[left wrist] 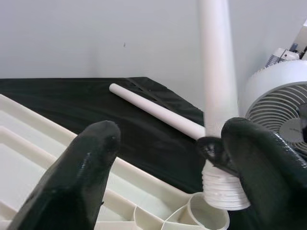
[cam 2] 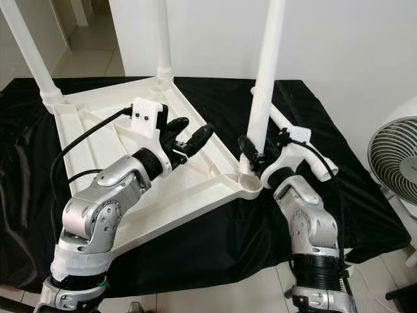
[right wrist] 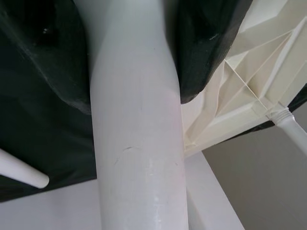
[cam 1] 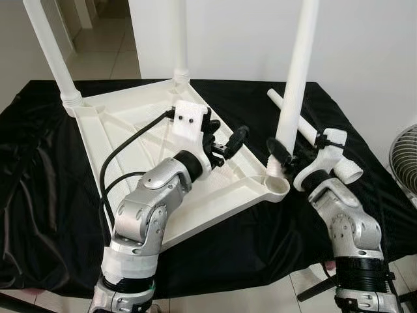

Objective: Building children table

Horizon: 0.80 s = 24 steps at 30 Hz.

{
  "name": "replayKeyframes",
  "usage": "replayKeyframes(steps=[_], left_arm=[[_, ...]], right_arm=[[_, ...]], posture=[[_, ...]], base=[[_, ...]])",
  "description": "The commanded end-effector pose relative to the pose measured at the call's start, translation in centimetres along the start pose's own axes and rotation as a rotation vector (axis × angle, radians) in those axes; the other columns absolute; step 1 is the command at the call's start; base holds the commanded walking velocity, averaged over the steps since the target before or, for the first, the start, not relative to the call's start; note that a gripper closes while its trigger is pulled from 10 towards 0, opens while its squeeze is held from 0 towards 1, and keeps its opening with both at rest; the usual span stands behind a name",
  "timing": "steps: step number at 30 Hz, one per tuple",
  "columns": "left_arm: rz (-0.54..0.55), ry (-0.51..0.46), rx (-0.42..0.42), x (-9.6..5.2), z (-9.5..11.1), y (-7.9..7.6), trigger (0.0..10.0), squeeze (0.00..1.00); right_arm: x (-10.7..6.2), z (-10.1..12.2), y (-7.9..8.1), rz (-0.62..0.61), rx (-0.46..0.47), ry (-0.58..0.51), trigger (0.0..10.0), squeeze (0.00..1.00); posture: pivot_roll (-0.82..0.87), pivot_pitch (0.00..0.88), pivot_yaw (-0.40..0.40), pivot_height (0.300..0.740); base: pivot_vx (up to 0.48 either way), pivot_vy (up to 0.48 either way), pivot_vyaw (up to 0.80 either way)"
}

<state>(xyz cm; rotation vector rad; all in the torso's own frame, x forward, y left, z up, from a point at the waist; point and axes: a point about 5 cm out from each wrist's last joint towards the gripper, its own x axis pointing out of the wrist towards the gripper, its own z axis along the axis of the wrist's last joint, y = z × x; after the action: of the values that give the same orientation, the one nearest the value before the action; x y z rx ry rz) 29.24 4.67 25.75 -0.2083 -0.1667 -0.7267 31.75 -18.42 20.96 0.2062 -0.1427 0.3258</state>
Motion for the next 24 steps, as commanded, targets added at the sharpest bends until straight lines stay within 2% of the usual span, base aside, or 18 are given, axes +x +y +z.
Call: replayKeyframes(steps=[1, 2, 8, 12, 17, 20, 24], left_arm=[[-0.183, 0.022, -0.01, -0.1, -0.4, -0.9, 10.0, 1.0], [-0.154, 0.037, -0.04, -0.2, -0.7, -0.5, 10.0, 0.0], [-0.154, 0.06, -0.059, -0.2, -0.8, -0.1, 10.0, 0.0], [-0.183, 0.074, -0.074, 0.0, -0.7, -0.5, 10.0, 0.0], [-0.212, 0.069, -0.069, 0.3, -0.1, -0.7, 10.0, 0.0], [-0.287, 0.036, -0.066, 0.3, 0.5, -1.0, 10.0, 0.0], [-0.298, 0.034, -0.078, 0.3, 0.8, -1.0, 10.0, 0.0]], right_arm=[[-0.2, 0.3, 0.3, 0.016, -0.008, -0.034, 10.0, 0.0], [-0.4, -0.5, 0.8, 0.013, 0.004, -0.047, 10.0, 0.0], [-0.5, -0.9, 1.5, 0.037, -0.026, -0.065, 10.0, 0.0], [-0.8, -1.2, 1.7, 0.056, -0.055, -0.069, 10.0, 0.0], [-0.8, -0.9, 2.1, 0.065, -0.077, -0.09, 10.0, 0.0], [-0.6, -1.2, 2.6, 0.096, -0.104, -0.11, 10.0, 0.0], [-0.5, -1.5, 3.0, 0.104, -0.112, -0.111, 10.0, 0.0]], posture=[[-0.01, 0.041, -0.012, 0.74], [-0.01, 0.038, 0.002, 0.74], [-0.02, 0.037, 0.014, 0.74], [-0.02, 0.034, 0.025, 0.74], [-0.02, 0.032, 0.026, 0.74], [0.0, 0.033, 0.029, 0.74], [0.0, 0.02, 0.031, 0.74]], base=[[0.0, 0.0, 0.0], [0.0, 0.0, 0.0], [0.0, 0.0, 0.0], [0.0, 0.0, 0.0], [0.0, 0.0, 0.0], [0.0, 0.0, 0.0], [0.0, 0.0, 0.0]])
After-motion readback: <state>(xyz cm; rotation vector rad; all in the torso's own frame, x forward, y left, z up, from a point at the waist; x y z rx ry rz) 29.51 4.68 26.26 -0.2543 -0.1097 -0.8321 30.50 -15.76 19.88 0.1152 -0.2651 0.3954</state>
